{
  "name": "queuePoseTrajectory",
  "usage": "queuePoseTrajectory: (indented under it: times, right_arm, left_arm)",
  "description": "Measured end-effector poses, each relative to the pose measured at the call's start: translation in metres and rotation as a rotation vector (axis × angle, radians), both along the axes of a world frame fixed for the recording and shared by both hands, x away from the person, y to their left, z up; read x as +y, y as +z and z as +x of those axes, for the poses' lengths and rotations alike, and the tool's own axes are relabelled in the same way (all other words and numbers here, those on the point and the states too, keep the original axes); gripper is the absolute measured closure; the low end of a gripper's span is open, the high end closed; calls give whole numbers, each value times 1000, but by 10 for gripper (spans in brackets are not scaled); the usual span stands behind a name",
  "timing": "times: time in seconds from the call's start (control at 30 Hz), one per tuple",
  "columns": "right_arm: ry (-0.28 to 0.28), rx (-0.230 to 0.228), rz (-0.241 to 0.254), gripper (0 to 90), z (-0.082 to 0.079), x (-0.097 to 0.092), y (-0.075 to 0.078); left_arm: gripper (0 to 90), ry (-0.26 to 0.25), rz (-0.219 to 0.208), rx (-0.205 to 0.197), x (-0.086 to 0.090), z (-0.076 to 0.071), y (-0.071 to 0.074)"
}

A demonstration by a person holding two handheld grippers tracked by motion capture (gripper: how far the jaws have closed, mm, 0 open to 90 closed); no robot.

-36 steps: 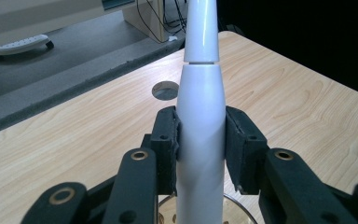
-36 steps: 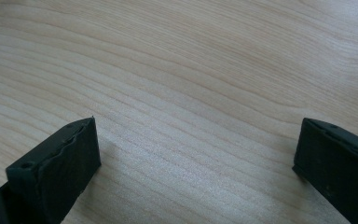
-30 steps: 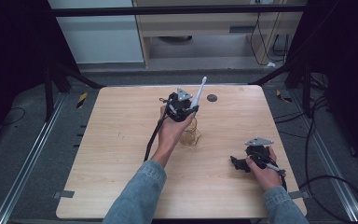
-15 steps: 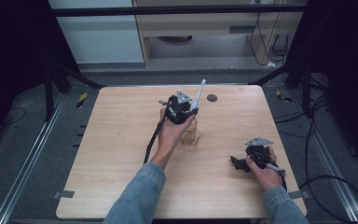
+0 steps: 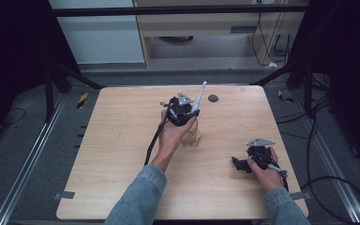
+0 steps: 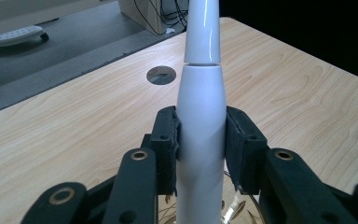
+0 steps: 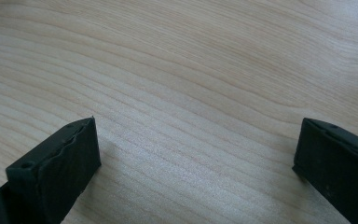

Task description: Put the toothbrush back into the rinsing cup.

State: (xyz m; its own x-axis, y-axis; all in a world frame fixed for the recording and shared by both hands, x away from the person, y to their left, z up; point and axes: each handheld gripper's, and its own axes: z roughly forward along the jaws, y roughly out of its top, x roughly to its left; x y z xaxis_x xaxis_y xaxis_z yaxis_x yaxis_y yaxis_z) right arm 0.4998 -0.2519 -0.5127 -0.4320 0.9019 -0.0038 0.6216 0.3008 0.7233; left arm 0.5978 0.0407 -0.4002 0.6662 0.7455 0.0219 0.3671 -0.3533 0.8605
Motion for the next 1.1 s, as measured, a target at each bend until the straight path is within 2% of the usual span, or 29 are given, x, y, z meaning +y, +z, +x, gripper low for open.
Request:
queuePoseTrajectory:
  times: [1.1]
  right_arm:
    - [0, 0, 1, 3, 0, 0, 0]
  left_arm:
    - [665, 2, 19, 20, 7, -3, -12]
